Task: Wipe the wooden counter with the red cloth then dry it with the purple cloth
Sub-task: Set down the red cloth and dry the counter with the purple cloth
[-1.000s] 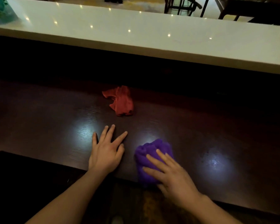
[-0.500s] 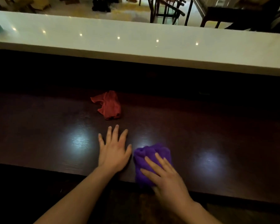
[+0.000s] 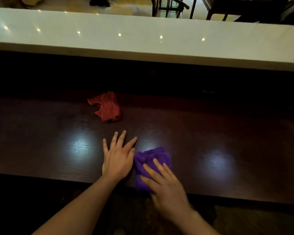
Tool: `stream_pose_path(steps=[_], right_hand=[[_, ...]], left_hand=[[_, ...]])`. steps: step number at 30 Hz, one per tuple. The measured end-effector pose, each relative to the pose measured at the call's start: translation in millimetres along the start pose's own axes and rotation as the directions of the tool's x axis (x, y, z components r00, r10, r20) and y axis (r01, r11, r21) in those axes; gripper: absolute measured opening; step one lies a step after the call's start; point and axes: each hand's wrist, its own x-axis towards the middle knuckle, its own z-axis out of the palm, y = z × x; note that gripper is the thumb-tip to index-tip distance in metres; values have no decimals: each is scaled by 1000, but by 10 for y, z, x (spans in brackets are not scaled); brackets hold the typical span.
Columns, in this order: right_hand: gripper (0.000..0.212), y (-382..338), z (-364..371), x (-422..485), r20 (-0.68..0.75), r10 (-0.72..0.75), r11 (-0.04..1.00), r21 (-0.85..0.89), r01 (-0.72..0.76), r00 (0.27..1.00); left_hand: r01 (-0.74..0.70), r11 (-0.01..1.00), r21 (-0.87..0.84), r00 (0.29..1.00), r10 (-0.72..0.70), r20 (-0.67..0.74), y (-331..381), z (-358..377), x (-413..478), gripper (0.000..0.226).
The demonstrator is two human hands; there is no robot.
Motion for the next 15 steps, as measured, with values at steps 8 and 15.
stream_pose_path(steps=[8, 15], right_hand=[[42, 560, -325, -286, -143, 468, 883, 114, -455, 872], [59, 159, 21, 30, -18, 136, 987, -87, -137, 991]], left_hand=[[-22, 994, 106, 999, 17, 52, 61, -6, -31, 59], [-19, 992, 127, 999, 13, 47, 47, 28, -28, 58]])
